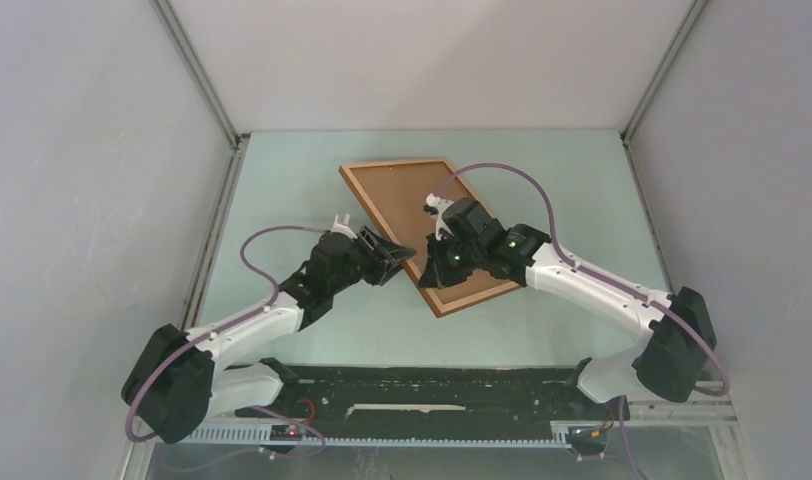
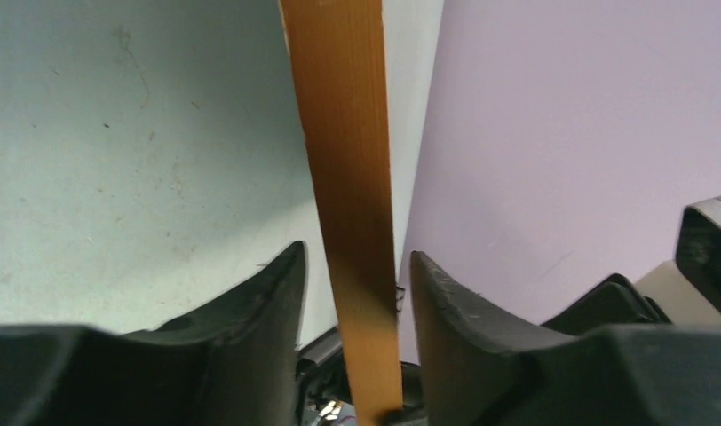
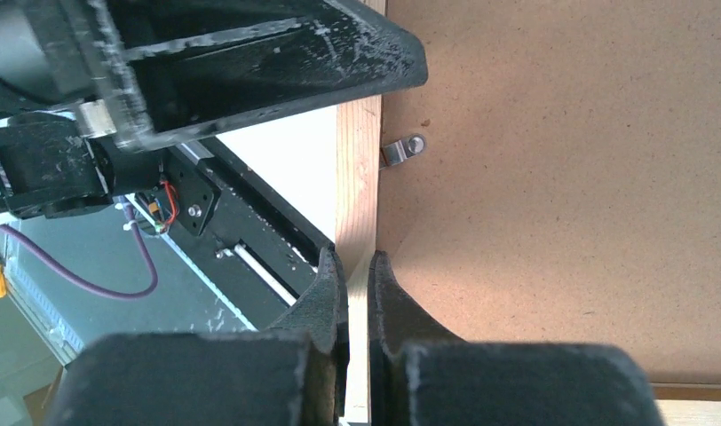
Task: Put the photo into the frame
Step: Turn over the photo frame at the center of the board.
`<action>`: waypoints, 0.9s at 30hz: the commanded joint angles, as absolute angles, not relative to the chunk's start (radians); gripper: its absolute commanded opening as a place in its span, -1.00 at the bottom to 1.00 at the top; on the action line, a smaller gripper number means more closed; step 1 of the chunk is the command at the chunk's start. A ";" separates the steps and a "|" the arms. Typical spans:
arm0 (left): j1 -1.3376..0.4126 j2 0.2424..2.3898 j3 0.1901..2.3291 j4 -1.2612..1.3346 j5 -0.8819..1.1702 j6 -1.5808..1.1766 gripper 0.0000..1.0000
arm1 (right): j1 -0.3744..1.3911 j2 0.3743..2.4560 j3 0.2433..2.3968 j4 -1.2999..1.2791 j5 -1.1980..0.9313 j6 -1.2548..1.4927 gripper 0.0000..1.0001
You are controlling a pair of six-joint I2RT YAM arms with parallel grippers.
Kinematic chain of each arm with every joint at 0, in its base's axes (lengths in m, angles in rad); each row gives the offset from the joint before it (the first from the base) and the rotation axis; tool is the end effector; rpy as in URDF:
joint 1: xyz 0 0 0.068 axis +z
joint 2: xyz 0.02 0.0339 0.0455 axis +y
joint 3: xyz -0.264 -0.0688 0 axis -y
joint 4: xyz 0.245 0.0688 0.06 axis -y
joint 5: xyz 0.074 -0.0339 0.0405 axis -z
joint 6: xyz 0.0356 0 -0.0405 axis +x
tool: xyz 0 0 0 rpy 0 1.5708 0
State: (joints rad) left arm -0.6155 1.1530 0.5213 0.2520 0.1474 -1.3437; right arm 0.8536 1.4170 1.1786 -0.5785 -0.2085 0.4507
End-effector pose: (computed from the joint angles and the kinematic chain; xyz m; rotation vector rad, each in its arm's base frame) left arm 0.1990 -0.1472 0.2181 -0.6914 2.1282 -1.3494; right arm 0.1958 0.2357 0.2955 -0.6116 2.4687 0.8219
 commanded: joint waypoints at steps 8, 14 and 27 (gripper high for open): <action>-0.660 0.989 0.643 0.043 -0.064 -1.230 -0.82 | 0.918 1.250 1.148 -0.560 -0.206 0.385 -0.33; -0.660 0.848 0.705 -0.134 -0.125 -1.214 -1.00 | 1.044 1.038 1.060 -0.546 -0.017 0.226 0.66; -0.662 0.678 0.919 -0.487 -0.246 -1.414 -1.00 | 1.487 0.879 0.817 -0.145 0.424 -0.229 0.76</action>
